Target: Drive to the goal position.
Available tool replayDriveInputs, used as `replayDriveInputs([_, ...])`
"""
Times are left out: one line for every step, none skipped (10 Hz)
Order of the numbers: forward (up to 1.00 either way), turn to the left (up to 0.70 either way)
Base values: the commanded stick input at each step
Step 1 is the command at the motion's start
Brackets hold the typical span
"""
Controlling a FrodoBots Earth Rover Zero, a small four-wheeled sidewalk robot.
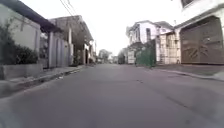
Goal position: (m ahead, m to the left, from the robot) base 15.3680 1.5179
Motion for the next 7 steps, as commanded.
replayDriveInputs([1.0,0.1])
replayDriveInputs([1.0,0.1])
replayDriveInputs([1.0,0.1])
replayDriveInputs([1.0,0.1])
replayDriveInputs([1.0,0.1])
replayDriveInputs([1.0,0.1])
replayDriveInputs([1.0,0.1])
